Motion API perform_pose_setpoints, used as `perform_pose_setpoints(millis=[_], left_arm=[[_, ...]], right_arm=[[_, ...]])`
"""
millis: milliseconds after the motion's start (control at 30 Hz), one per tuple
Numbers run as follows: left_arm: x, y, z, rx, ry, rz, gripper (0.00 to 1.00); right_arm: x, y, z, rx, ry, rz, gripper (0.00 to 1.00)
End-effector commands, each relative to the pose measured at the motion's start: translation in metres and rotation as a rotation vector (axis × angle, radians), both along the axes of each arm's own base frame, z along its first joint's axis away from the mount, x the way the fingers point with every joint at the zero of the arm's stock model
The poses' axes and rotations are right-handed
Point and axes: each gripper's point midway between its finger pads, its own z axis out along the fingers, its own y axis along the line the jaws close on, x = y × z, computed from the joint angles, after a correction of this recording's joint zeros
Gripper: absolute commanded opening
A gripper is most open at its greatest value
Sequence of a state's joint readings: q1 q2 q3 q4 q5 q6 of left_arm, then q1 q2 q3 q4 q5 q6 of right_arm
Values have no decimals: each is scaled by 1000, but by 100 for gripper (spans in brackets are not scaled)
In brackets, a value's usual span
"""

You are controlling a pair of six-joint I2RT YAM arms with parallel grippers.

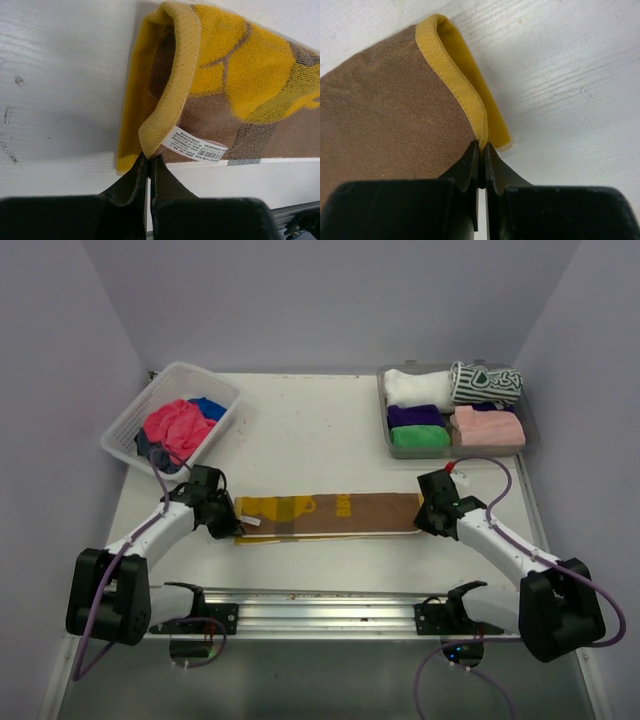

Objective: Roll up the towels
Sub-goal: Fold the towel

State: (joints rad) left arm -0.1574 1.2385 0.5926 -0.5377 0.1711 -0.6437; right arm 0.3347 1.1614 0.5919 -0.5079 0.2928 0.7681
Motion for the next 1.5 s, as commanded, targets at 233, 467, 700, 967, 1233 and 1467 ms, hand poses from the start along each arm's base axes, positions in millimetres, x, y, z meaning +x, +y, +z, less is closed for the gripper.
perform_pose_setpoints(millis=[233,467,700,967,1233,1467], left_arm=[[19,1,23,-2,-87,16,0],[33,-4,75,-24,-165,-14,0],[20,-3,60,-32,-134,-5,0],[-6,-6,16,-63,-60,5,0],[-9,-5,5,-53,-38,5,0],[-8,-5,7,-54,-42,3,0]], right_arm=[[4,-5,3,-22,-14,-32,0],[13,-5,38,-8,-96,-38,0],[10,-7,32,-18,-82,-38,0],[-2,-12,-4,-48,0,-47,0],[1,-13,-7,-58,6,-57,0],[2,-15,-2,-62,-6,-60,0]])
